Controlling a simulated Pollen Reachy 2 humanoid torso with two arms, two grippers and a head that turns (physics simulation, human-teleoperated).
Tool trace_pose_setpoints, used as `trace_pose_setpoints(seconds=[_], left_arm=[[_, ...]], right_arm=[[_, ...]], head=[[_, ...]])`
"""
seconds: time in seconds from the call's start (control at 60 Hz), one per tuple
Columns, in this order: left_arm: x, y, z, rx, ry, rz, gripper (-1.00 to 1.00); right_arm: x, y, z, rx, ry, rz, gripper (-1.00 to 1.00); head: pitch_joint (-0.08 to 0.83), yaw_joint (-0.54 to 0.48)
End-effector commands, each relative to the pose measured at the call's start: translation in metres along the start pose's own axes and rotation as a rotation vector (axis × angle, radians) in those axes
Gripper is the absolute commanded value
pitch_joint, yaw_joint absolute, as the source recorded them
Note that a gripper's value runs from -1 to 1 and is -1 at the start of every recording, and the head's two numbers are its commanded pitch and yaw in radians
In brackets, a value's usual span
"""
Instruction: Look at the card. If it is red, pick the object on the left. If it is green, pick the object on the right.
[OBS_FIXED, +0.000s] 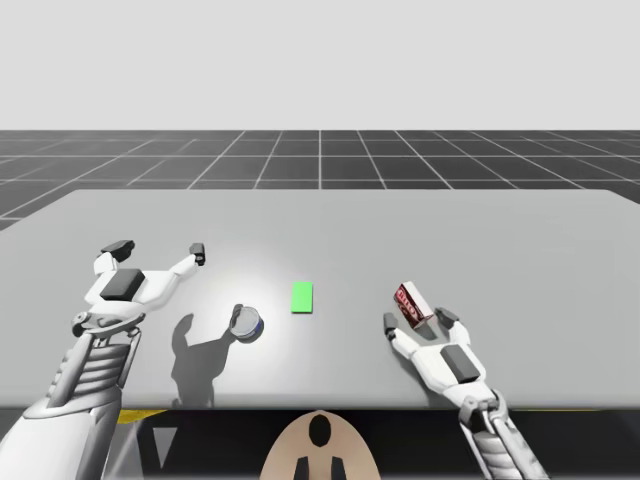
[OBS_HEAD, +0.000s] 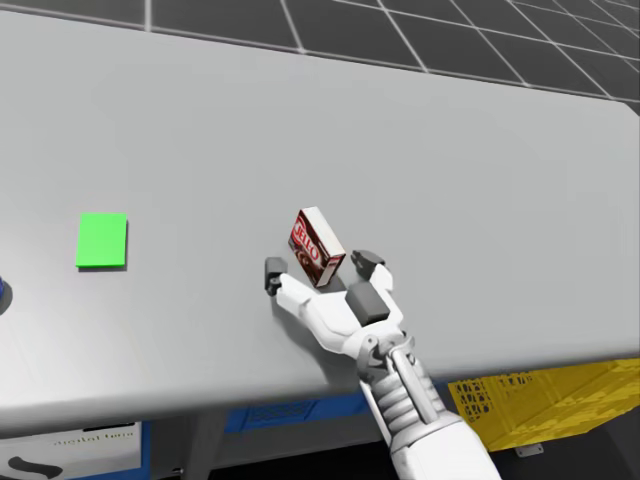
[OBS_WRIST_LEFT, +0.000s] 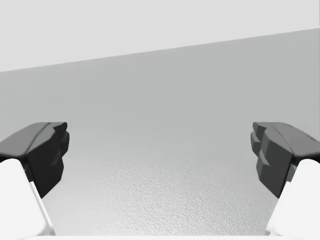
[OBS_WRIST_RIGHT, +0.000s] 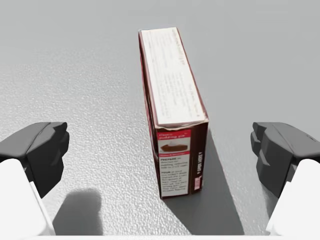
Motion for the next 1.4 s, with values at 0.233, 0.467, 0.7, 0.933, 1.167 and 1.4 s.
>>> trace_pose_setpoints(seconds=[0.233, 0.467, 0.7, 0.933, 1.167, 1.4], left_arm=[[-0.001, 0.000, -0.001, -0.002, 0.003, 0.000, -1.00], [-0.002, 0.000, -0.002, -0.003, 0.004, -0.001, -1.00], [-0.002, -0.001, -0.002, -0.002, 0.005, -0.002, -1.00], [-0.003, -0.001, -0.001, 0.000, 0.011, -0.003, -1.00], [-0.003, -0.001, -0.001, 0.000, 0.011, -0.003, -1.00], [-0.002, 0.000, -0.001, 0.003, 0.010, 0.006, -1.00]], right_arm=[[0.001, 0.004, -0.024, -0.012, -0.009, 0.028, 1.00], [-0.003, 0.003, -0.023, -0.011, -0.003, 0.013, 1.00], [-0.004, 0.002, -0.023, 0.000, 0.002, 0.007, 1.00], [0.008, 0.004, -0.019, 0.013, -0.019, -0.011, 1.00], [0.090, 0.004, 0.001, 0.027, -0.182, -0.003, 1.00], [0.176, 0.002, 0.025, 0.039, -0.350, 0.036, 1.00]], head=[[0.692, -0.36], [0.635, -0.37], [0.383, -0.37], [0.270, -0.39], [0.259, -0.41], [0.244, -0.42]])
